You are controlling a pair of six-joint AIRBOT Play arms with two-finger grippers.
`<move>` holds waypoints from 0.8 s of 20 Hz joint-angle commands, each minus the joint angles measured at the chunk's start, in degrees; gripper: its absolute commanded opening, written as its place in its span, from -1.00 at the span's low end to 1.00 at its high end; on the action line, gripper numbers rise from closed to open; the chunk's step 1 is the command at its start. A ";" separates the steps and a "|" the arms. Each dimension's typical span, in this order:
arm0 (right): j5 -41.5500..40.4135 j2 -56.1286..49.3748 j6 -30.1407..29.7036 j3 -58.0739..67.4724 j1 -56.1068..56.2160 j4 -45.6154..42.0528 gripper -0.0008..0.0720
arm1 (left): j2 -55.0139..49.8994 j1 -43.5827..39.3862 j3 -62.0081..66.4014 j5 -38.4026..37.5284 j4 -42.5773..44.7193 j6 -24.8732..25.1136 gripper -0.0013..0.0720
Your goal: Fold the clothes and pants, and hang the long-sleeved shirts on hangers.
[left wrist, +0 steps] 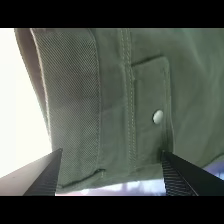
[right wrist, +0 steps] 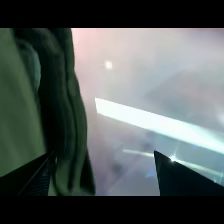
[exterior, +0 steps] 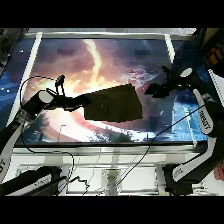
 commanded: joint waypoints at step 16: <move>-0.22 -4.48 0.63 0.44 10.21 -4.63 0.26 | -0.02 0.00 0.07 0.76 -0.02 -0.02 0.91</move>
